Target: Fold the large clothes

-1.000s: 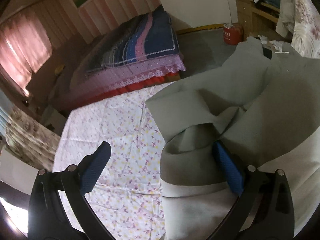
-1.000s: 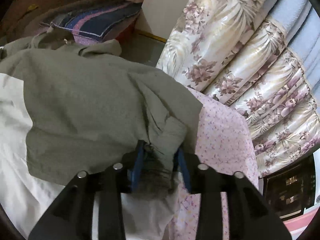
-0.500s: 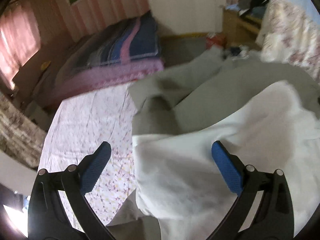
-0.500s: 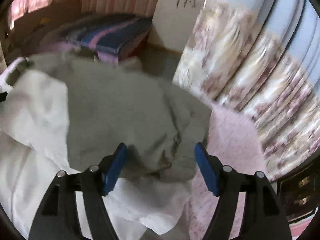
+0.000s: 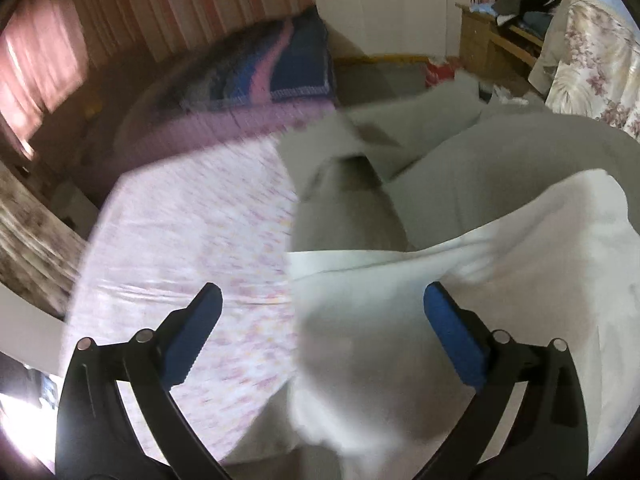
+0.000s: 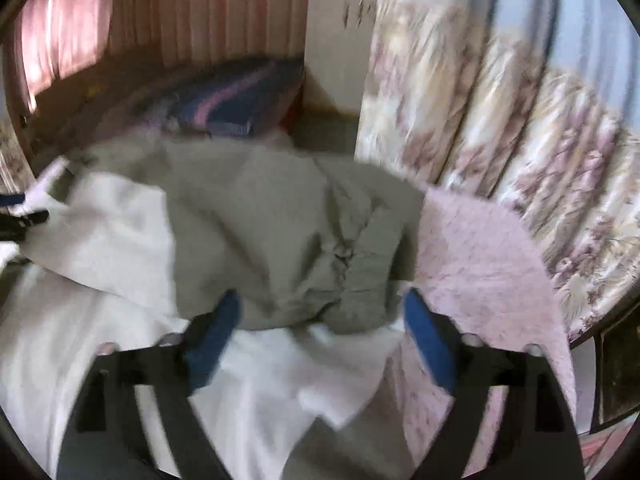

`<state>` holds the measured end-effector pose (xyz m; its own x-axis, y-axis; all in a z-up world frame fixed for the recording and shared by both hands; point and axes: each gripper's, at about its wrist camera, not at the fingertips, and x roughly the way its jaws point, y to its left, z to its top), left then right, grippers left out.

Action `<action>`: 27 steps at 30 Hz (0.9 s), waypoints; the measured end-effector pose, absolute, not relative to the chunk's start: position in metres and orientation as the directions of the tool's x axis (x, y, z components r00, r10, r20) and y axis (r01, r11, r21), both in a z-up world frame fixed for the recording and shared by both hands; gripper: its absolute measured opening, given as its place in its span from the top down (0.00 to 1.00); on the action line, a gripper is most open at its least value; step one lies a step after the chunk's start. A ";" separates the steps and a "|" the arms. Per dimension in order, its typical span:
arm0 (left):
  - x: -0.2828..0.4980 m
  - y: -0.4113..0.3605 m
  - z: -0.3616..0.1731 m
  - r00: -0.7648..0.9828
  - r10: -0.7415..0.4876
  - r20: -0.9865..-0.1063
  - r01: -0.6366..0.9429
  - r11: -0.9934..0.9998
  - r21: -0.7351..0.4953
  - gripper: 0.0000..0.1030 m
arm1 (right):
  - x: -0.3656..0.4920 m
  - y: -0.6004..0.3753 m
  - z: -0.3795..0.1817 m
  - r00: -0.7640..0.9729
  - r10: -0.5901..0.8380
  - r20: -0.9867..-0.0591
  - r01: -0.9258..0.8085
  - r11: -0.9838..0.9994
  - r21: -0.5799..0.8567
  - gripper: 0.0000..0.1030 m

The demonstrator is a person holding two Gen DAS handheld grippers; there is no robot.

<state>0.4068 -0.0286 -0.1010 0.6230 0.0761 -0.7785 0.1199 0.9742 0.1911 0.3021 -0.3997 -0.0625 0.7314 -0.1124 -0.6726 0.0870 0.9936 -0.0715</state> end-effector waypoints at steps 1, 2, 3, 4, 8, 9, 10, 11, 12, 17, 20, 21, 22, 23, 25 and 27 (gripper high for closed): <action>0.397 -0.026 -0.093 0.645 0.083 -0.760 0.112 0.973 0.201 0.03 | 0.287 -0.397 -0.052 0.759 -0.118 -0.640 0.102 0.993 -0.062 0.03; 0.389 -0.023 -0.087 0.657 0.082 -0.750 0.106 0.974 0.200 0.03 | 0.277 -0.395 -0.046 0.774 -0.120 -0.622 0.109 0.993 -0.056 0.02; 0.376 -0.017 -0.078 0.671 0.071 -0.738 0.100 0.977 0.186 0.03 | 0.263 -0.391 -0.038 0.784 -0.118 -0.609 0.111 0.993 -0.049 0.02; 0.366 -0.013 -0.072 0.680 0.063 -0.731 0.097 0.980 0.175 0.03 | 0.256 -0.389 -0.034 0.788 -0.121 -0.603 0.117 0.992 -0.046 0.02; 0.324 -0.002 -0.047 0.723 0.040 -0.690 0.064 0.990 0.125 0.03 | 0.219 -0.376 -0.028 0.798 -0.122 -0.590 0.128 0.991 -0.032 0.02; 0.315 -0.001 -0.042 0.726 0.038 -0.687 0.056 0.992 0.114 0.03 | 0.210 -0.370 -0.029 0.794 -0.135 -0.593 0.142 0.989 -0.036 0.02; 0.306 -0.001 -0.039 0.729 0.033 -0.684 0.051 0.993 0.102 0.03 | 0.206 -0.369 -0.031 0.787 -0.152 -0.598 0.155 0.987 -0.046 0.02; 0.299 0.001 -0.037 0.731 0.026 -0.681 0.050 0.994 0.092 0.03 | 0.201 -0.365 -0.031 0.782 -0.171 -0.599 0.169 0.984 -0.061 0.02; 0.291 0.003 -0.035 0.733 0.020 -0.680 0.049 0.995 0.082 0.03 | 0.192 -0.358 -0.031 0.782 -0.202 -0.590 0.187 0.978 -0.087 0.02; 0.259 -0.005 -0.034 0.735 0.047 -0.676 0.049 0.991 0.123 0.03 | 0.152 -0.340 -0.027 0.790 -0.344 -0.508 0.295 0.939 -0.177 0.02; 0.241 -0.003 -0.032 0.749 0.068 -0.659 0.038 0.989 0.144 0.03 | 0.132 -0.339 -0.025 0.782 -0.358 -0.510 0.323 0.933 -0.160 0.02; 0.235 -0.002 -0.031 0.749 0.065 -0.659 0.034 0.990 0.136 0.03 | 0.126 -0.341 -0.026 0.776 -0.350 -0.524 0.329 0.934 -0.136 0.02; 0.228 -0.001 -0.031 0.747 0.055 -0.662 0.035 0.992 0.122 0.03 | 0.119 -0.343 -0.029 0.769 -0.340 -0.541 0.340 0.935 -0.105 0.02; 0.222 0.000 -0.031 0.745 0.047 -0.665 0.036 0.993 0.111 0.03 | 0.112 -0.344 -0.032 0.762 -0.337 -0.553 0.350 0.933 -0.085 0.02; 0.212 0.001 -0.032 0.747 0.037 -0.664 0.040 0.994 0.100 0.03 | 0.101 -0.344 -0.038 0.754 -0.328 -0.570 0.354 0.933 -0.068 0.02; 0.200 0.002 -0.034 0.751 0.042 -0.659 0.034 0.994 0.102 0.03 | 0.087 -0.342 -0.042 0.753 -0.334 -0.567 0.362 0.930 -0.066 0.02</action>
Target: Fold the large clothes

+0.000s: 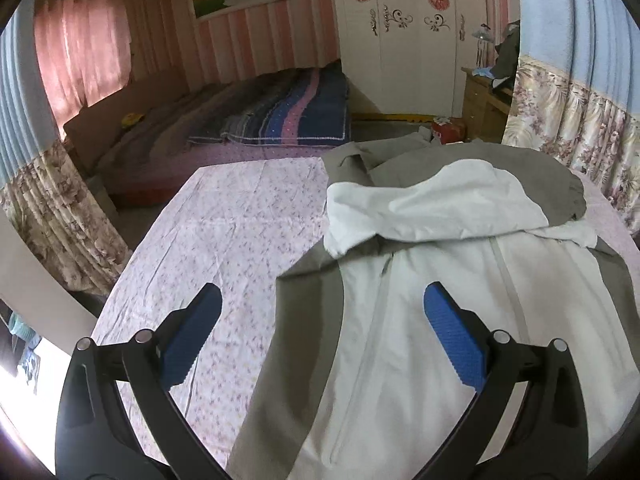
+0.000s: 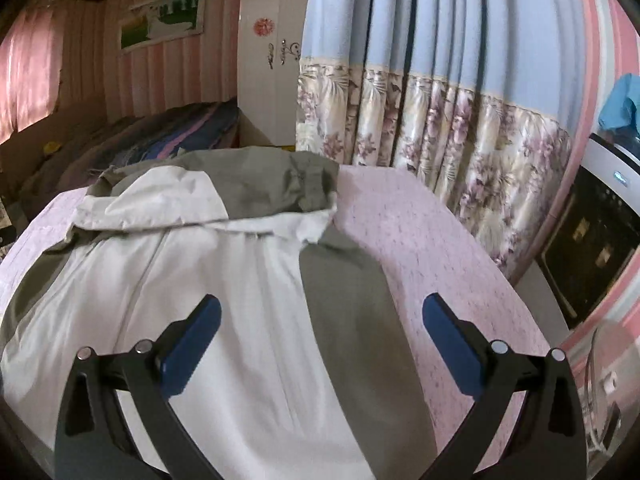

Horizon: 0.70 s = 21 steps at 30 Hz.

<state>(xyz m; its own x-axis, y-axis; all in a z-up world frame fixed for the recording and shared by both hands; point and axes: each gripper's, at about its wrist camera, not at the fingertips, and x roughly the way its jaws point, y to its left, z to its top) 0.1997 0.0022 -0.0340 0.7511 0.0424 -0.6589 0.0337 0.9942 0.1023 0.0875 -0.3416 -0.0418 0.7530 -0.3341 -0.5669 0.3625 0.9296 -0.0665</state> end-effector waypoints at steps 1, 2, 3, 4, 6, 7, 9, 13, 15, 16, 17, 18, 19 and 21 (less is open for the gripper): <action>0.195 0.003 -0.036 0.751 0.044 -0.659 0.032 0.994 0.102 0.03 | 0.078 -0.339 -0.043 0.758 -0.347 -0.553 0.373 0.925 -0.069 0.02; 0.190 0.004 -0.037 0.751 0.044 -0.659 0.029 0.995 0.100 0.03 | 0.071 -0.337 -0.042 0.763 -0.356 -0.540 0.380 0.922 -0.071 0.02; 0.183 0.007 -0.039 0.753 0.040 -0.656 0.026 0.996 0.090 0.03 | 0.063 -0.336 -0.042 0.768 -0.365 -0.527 0.386 0.919 -0.074 0.02; 0.178 0.009 -0.040 0.755 0.037 -0.655 0.022 0.996 0.081 0.03 | 0.056 -0.335 -0.042 0.770 -0.373 -0.517 0.393 0.916 -0.075 0.02; 0.167 0.015 -0.042 0.758 0.030 -0.651 0.011 0.998 0.058 0.03 | 0.044 -0.335 -0.044 0.771 -0.372 -0.516 0.400 0.915 -0.062 0.02; 0.162 0.017 -0.043 0.761 0.028 -0.648 0.008 0.999 0.052 0.03 | 0.041 -0.336 -0.044 0.775 -0.370 -0.513 0.401 0.915 -0.054 0.02; 0.151 0.022 -0.045 0.770 0.026 -0.638 -0.002 0.999 0.037 0.03 | 0.034 -0.338 -0.049 0.778 -0.377 -0.503 0.415 0.909 -0.039 0.02; 0.134 0.031 -0.063 0.748 -0.057 -0.662 0.038 0.998 -0.043 0.03 | 0.026 -0.340 -0.060 0.781 -0.371 -0.503 0.410 0.911 -0.036 0.02; 0.127 0.034 -0.076 0.711 -0.049 -0.701 0.054 0.998 -0.015 0.03 | 0.021 -0.337 -0.061 0.781 -0.390 -0.488 0.412 0.909 -0.068 0.02; 0.123 0.036 -0.082 0.707 -0.029 -0.707 0.049 0.999 0.008 0.03 | 0.019 -0.336 -0.061 0.784 -0.393 -0.480 0.407 0.910 -0.080 0.02; 0.120 0.038 -0.086 0.709 -0.007 -0.705 0.037 0.999 0.027 0.03 | 0.017 -0.336 -0.060 0.786 -0.392 -0.478 0.402 0.911 -0.087 0.02; 0.114 0.043 -0.090 0.717 0.027 -0.696 0.020 0.998 0.058 0.03 | 0.015 -0.336 -0.058 0.787 -0.396 -0.472 0.401 0.911 -0.096 0.02; 0.109 0.046 -0.094 0.722 0.048 -0.690 0.011 0.997 0.081 0.03 | 0.012 -0.336 -0.056 0.788 -0.402 -0.465 0.404 0.909 -0.102 0.02; 0.101 0.054 -0.102 0.722 0.065 -0.689 0.002 0.995 0.096 0.03 | 0.008 -0.338 -0.053 0.788 -0.416 -0.455 0.413 0.904 -0.111 0.02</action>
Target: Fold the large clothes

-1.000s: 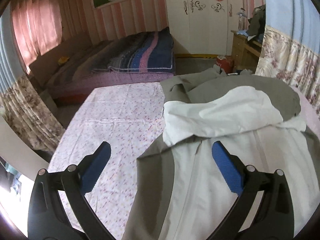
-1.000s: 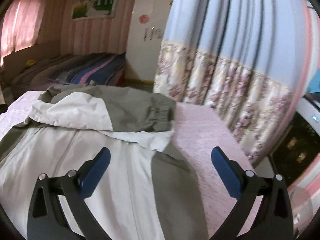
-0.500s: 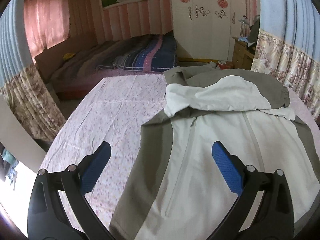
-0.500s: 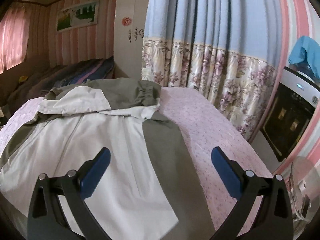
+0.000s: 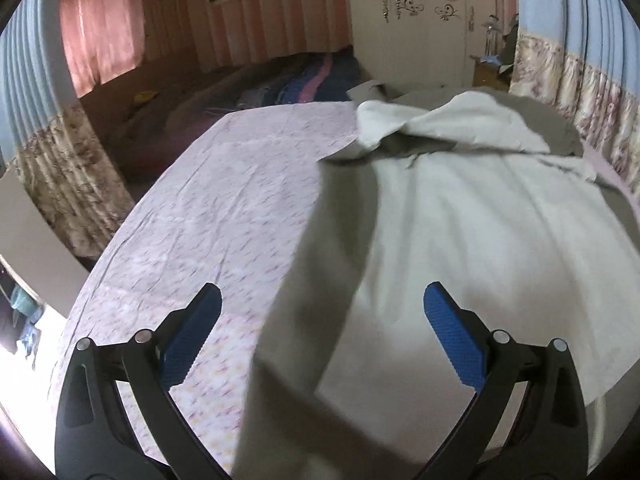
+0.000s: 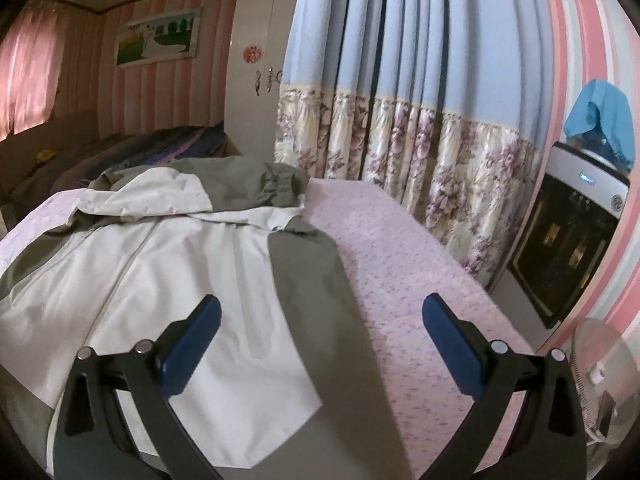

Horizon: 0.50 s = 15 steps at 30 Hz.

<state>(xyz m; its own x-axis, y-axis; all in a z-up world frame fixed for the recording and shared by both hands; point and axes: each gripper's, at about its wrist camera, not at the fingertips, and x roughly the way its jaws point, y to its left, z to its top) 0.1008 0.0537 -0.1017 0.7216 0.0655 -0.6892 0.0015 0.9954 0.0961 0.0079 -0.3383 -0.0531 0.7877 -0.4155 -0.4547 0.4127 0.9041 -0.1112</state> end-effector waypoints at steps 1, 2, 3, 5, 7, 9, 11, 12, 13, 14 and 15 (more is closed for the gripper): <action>0.098 0.058 -0.105 0.717 0.064 -0.694 -0.001 0.996 0.091 0.03 | 0.008 -0.340 -0.053 0.783 -0.418 -0.461 0.414 0.903 -0.117 0.02; 0.096 0.062 -0.108 0.708 0.061 -0.704 -0.004 0.997 0.083 0.03 | 0.007 -0.342 -0.053 0.780 -0.417 -0.467 0.412 0.904 -0.118 0.02; 0.096 0.068 -0.112 0.693 0.053 -0.719 -0.008 0.998 0.066 0.03 | 0.007 -0.344 -0.053 0.779 -0.413 -0.472 0.409 0.905 -0.116 0.02; 0.092 0.077 -0.117 0.674 0.020 -0.738 -0.005 1.000 0.023 0.03 | 0.005 -0.348 -0.055 0.768 -0.405 -0.497 0.411 0.906 -0.103 0.02; 0.085 0.088 -0.120 0.665 -0.015 -0.747 0.000 1.000 -0.020 0.03 | -0.001 -0.352 -0.055 0.764 -0.395 -0.511 0.408 0.908 -0.092 0.02; 0.079 0.095 -0.124 0.660 -0.020 -0.751 0.003 1.000 -0.024 0.03 | -0.006 -0.355 -0.056 0.755 -0.399 -0.519 0.416 0.905 -0.090 0.02; 0.075 0.101 -0.128 0.651 -0.027 -0.758 0.008 1.000 -0.029 0.03 | -0.008 -0.359 -0.059 0.738 -0.411 -0.535 0.429 0.898 -0.097 0.02; 0.073 0.104 -0.131 0.643 -0.030 -0.765 0.012 0.999 -0.029 0.03 | -0.008 -0.360 -0.062 0.729 -0.415 -0.545 0.433 0.895 -0.102 0.02; 0.072 0.106 -0.134 0.638 -0.032 -0.769 0.012 0.999 -0.031 0.03 | -0.009 -0.360 -0.064 0.720 -0.418 -0.554 0.437 0.893 -0.107 0.02; 0.070 0.107 -0.136 0.633 -0.042 -0.773 0.019 0.999 -0.039 0.03 | -0.009 -0.360 -0.066 0.715 -0.420 -0.559 0.439 0.892 -0.109 0.02; 0.069 0.106 -0.137 0.631 -0.051 -0.774 0.026 0.999 -0.045 0.03 | -0.009 -0.359 -0.067 0.712 -0.420 -0.563 0.439 0.892 -0.111 0.02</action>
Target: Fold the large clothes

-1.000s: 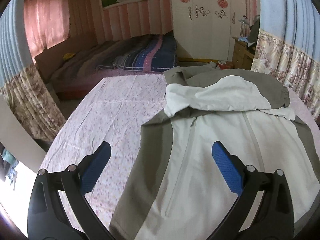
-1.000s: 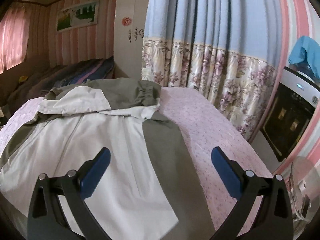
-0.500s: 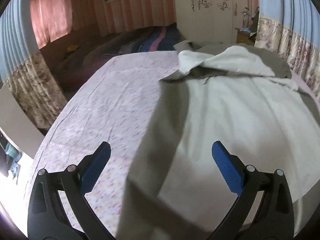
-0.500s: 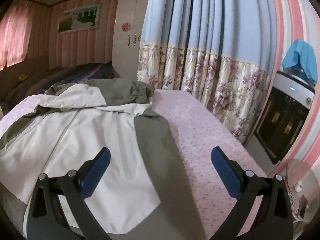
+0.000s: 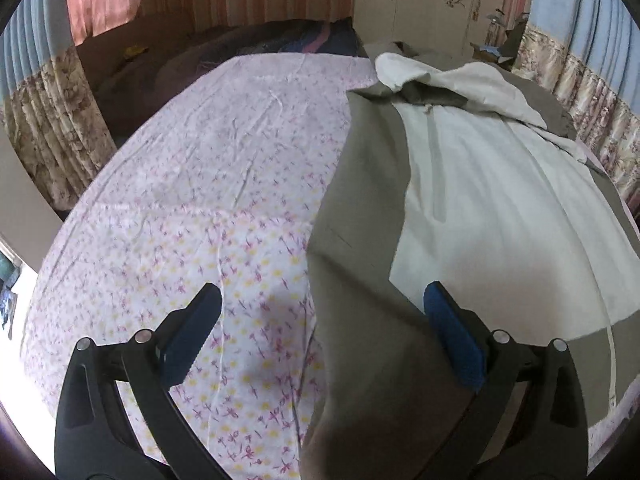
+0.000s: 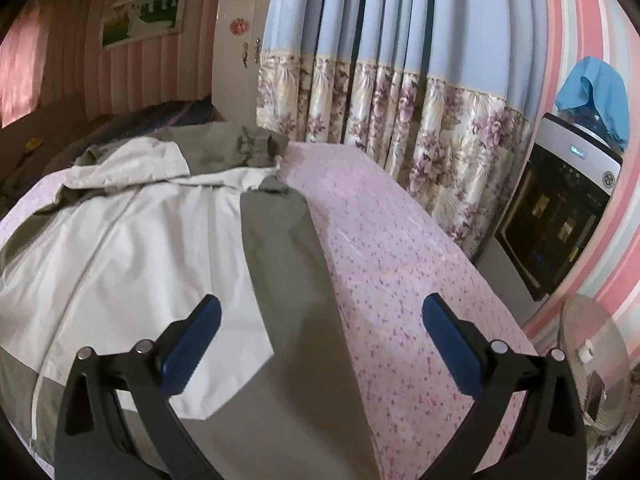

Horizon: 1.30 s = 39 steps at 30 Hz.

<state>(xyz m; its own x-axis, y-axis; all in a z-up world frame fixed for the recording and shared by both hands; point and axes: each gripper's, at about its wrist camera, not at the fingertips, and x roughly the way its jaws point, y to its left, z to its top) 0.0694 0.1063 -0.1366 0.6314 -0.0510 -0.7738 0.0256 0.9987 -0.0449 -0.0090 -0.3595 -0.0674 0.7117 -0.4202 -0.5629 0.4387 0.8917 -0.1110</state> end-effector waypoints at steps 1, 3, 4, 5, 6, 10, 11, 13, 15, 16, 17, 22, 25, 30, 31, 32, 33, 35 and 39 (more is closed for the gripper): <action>0.068 0.106 -0.137 0.631 -0.058 -0.774 0.030 0.998 -0.050 0.03 | -0.009 -0.358 -0.069 0.708 -0.421 -0.567 0.438 0.892 -0.114 0.02; 0.067 0.105 -0.139 0.629 -0.063 -0.775 0.030 0.998 -0.057 0.03 | -0.010 -0.356 -0.073 0.701 -0.427 -0.571 0.439 0.890 -0.126 0.02; 0.066 0.104 -0.140 0.627 -0.072 -0.776 0.036 0.997 -0.064 0.03 | -0.011 -0.354 -0.075 0.699 -0.429 -0.573 0.438 0.889 -0.132 0.02; 0.065 0.103 -0.141 0.624 -0.081 -0.777 0.042 0.997 -0.069 0.03 | -0.012 -0.353 -0.076 0.697 -0.428 -0.576 0.435 0.890 -0.136 0.02; 0.064 0.101 -0.142 0.622 -0.084 -0.778 0.047 0.996 -0.070 0.03 | -0.012 -0.353 -0.077 0.694 -0.427 -0.579 0.432 0.891 -0.139 0.02; 0.060 0.095 -0.149 0.613 -0.090 -0.785 0.071 0.996 -0.058 0.03 | -0.018 -0.353 -0.081 0.687 -0.432 -0.585 0.433 0.889 -0.149 0.02; 0.060 0.095 -0.151 0.605 -0.095 -0.790 0.072 0.995 -0.064 0.03 | -0.021 -0.353 -0.081 0.686 -0.433 -0.585 0.434 0.889 -0.148 0.02; 0.058 0.096 -0.155 0.593 -0.128 -0.795 0.080 0.992 -0.099 0.03 | -0.025 -0.354 -0.082 0.682 -0.434 -0.589 0.437 0.887 -0.148 0.02; 0.054 0.090 -0.155 0.593 -0.131 -0.794 0.102 0.991 -0.087 0.06 | -0.029 -0.354 -0.084 0.677 -0.435 -0.594 0.437 0.887 -0.151 0.02; 0.053 0.086 -0.155 0.593 -0.131 -0.794 0.114 0.990 -0.079 0.08 | -0.031 -0.355 -0.085 0.673 -0.435 -0.598 0.435 0.887 -0.156 0.02; 0.050 0.081 -0.154 0.597 -0.129 -0.792 0.128 0.990 -0.065 0.16 | -0.032 -0.355 -0.086 0.669 -0.435 -0.602 0.433 0.887 -0.160 0.02; 0.043 0.067 -0.152 0.593 -0.130 -0.795 0.176 0.984 -0.030 0.42 | -0.040 -0.355 -0.090 0.657 -0.420 -0.625 0.422 0.893 -0.157 0.02; 0.044 0.063 -0.150 0.573 -0.129 -0.810 0.197 0.980 -0.017 0.46 | -0.042 -0.352 -0.092 0.651 -0.398 -0.647 0.398 0.904 -0.156 0.03; 0.045 0.067 -0.150 0.564 -0.148 -0.813 0.212 0.977 -0.031 0.45 | -0.048 -0.356 -0.105 0.599 -0.397 -0.696 0.392 0.903 -0.177 0.03; 0.043 0.067 -0.151 0.567 -0.146 -0.810 0.213 0.977 -0.027 0.45 | -0.049 -0.358 -0.109 0.589 -0.383 -0.711 0.391 0.906 -0.164 0.03; 0.043 0.066 -0.151 0.570 -0.144 -0.809 0.214 0.977 -0.022 0.45 | -0.050 -0.360 -0.111 0.583 -0.372 -0.722 0.389 0.909 -0.154 0.07; 0.042 0.065 -0.151 0.575 -0.142 -0.806 0.217 0.976 -0.017 0.45 | -0.051 -0.361 -0.114 0.578 -0.353 -0.736 0.382 0.914 -0.138 0.12; 0.041 0.065 -0.150 0.574 -0.159 -0.803 0.233 0.972 -0.026 0.53 | -0.052 -0.362 -0.121 0.569 -0.275 -0.775 0.349 0.934 -0.076 0.33; 0.038 0.063 -0.148 0.571 -0.175 -0.802 0.257 0.966 -0.028 0.82 | -0.050 -0.358 -0.125 0.589 -0.220 -0.777 0.317 0.948 -0.028 0.78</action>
<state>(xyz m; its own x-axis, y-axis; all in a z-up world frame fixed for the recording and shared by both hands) 0.0377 0.0631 -0.1480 0.5714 -0.1751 -0.8017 0.2565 0.9661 -0.0282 -0.0497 -0.3579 -0.1255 0.5893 -0.2201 -0.7774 0.3169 0.9481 -0.0282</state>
